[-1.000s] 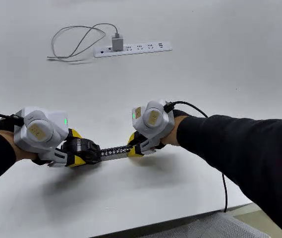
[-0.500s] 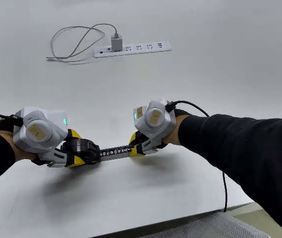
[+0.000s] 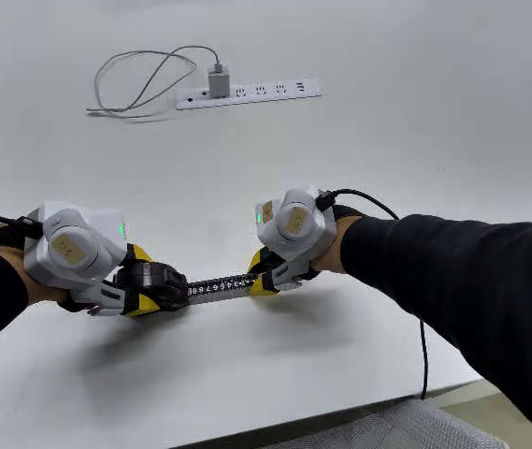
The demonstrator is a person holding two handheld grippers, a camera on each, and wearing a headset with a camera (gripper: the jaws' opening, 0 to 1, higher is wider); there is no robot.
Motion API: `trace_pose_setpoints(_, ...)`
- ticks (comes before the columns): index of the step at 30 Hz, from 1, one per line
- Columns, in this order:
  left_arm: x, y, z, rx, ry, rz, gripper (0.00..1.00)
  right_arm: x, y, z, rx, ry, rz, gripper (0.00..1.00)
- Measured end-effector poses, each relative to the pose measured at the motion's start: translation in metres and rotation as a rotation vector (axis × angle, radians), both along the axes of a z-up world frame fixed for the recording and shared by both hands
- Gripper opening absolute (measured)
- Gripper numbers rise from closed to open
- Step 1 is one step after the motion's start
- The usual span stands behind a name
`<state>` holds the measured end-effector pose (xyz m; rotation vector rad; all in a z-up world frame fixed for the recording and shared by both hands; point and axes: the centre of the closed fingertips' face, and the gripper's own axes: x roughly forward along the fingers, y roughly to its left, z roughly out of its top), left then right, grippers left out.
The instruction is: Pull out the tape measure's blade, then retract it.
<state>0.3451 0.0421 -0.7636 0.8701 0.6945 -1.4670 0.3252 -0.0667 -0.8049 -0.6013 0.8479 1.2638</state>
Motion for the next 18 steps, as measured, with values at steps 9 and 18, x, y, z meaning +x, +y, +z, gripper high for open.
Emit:
trace_pose_setpoints(9, 0.0006, 0.0000, -0.0001, 0.000, 0.000, 0.001, 0.30, 0.0003, -0.0031, 0.0003, -0.003, 0.003, -0.007, 0.09)
trace_pose_setpoints(18, 0.0008, 0.0001, 0.0003, 0.000, 0.000, 0.001, 0.30, 0.0002, -0.0060, -0.0001, 0.001, 0.001, -0.008, 0.09)
